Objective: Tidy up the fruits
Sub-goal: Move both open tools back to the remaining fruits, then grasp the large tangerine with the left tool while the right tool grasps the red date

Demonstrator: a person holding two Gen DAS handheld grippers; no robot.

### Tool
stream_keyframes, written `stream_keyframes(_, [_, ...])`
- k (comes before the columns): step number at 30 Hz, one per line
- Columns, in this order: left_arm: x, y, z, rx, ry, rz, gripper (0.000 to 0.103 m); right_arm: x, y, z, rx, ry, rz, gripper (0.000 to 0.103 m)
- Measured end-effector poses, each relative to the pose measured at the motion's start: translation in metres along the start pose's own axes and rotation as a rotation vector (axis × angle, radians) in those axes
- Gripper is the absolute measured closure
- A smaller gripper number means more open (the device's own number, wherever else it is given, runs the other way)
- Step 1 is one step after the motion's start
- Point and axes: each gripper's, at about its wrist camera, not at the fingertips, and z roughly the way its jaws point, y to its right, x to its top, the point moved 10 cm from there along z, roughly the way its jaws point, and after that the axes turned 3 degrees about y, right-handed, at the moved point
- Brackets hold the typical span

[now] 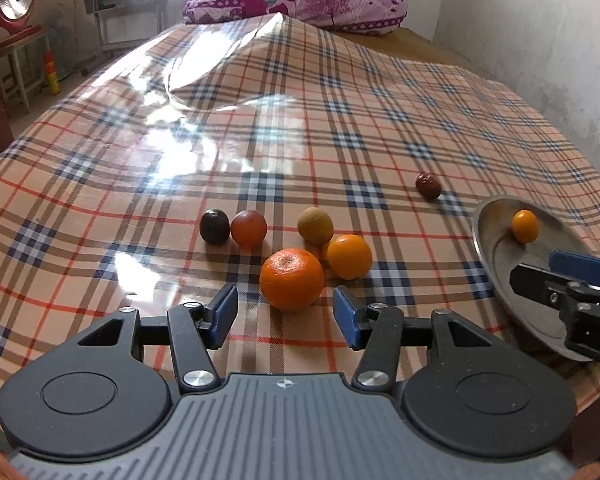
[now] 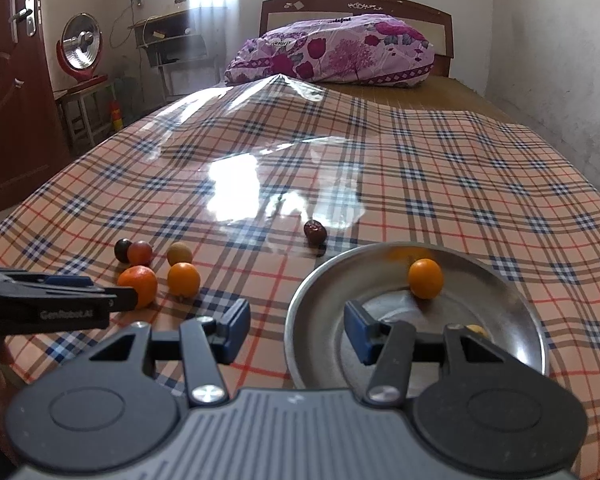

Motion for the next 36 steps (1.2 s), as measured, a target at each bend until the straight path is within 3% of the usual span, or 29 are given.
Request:
stream_keyframes(4, [0.001,0.0,0.012,-0.002,-0.007,0.014,0.044,0.003,-0.001,0.01,0.003,-0.005,0.003,0.049])
stream_keyframes(7, [0.003,0.001,0.021,-0.016,-0.009,0.025,0.036,0.007,0.0,0.019,0.001,-0.007,0.002,0.049])
stream_keyframes(12, [0.007,0.011,0.03,-0.046,0.0,0.065,0.054,0.015,0.003,0.035,-0.002,-0.008,0.001,0.048])
stream_keyframes(14, [0.009,0.012,0.032,-0.042,0.016,0.076,0.055,0.019,0.004,0.041,-0.008,-0.007,-0.003,0.048])
stream_keyframes(28, [0.016,-0.003,0.034,-0.066,0.034,-0.014,0.055,0.046,0.019,0.111,-0.005,-0.04,-0.035,0.049])
stream_keyframes(34, [0.016,-0.004,0.034,-0.071,0.035,-0.03,0.055,0.048,0.019,0.135,0.022,-0.073,-0.052,0.054])
stream_keyframes(36, [0.016,-0.004,0.036,-0.069,0.035,-0.032,0.055,0.046,0.019,0.14,0.017,-0.085,-0.057,0.062])
